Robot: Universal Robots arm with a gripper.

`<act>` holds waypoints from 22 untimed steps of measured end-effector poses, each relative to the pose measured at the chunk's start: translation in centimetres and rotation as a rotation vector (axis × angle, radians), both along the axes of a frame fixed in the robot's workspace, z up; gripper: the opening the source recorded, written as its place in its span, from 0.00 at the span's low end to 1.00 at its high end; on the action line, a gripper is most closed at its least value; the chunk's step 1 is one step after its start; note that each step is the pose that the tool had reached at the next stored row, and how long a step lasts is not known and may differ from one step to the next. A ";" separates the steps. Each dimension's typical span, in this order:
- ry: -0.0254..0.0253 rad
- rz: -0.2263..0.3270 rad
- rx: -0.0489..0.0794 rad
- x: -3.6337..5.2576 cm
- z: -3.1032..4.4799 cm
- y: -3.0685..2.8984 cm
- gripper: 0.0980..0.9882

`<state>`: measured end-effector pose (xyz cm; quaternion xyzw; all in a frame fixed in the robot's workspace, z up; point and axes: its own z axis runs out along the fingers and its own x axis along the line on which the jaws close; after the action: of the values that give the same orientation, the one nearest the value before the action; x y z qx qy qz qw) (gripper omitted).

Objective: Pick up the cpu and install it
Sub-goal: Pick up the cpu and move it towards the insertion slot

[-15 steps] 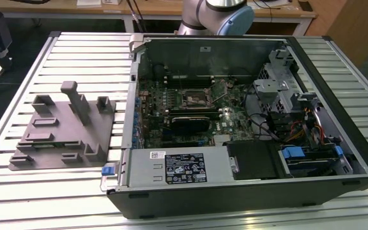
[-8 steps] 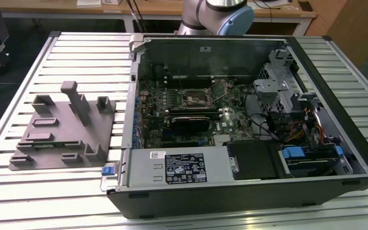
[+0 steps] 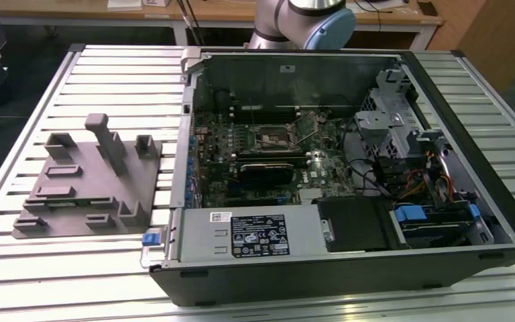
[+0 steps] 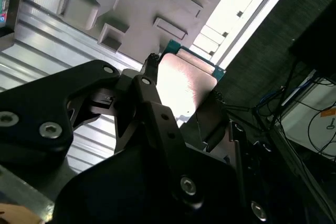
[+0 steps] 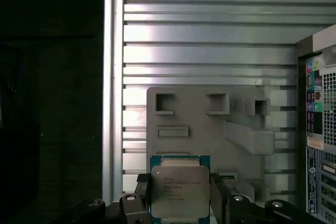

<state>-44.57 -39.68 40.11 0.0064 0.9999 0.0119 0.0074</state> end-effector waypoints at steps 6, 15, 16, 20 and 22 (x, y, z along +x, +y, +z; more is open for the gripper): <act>0.0000 0.000 0.000 0.00 0.78 0.04 0.50; -0.0001 0.000 0.000 0.05 2.75 0.10 0.50; -0.0001 0.000 0.000 0.18 2.77 0.10 0.50; 0.0001 0.000 0.000 1.59 2.78 0.10 0.50; 0.0002 0.000 0.000 2.40 2.78 0.09 0.50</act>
<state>-42.17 -39.58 42.89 0.0065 0.9999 0.0120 0.0073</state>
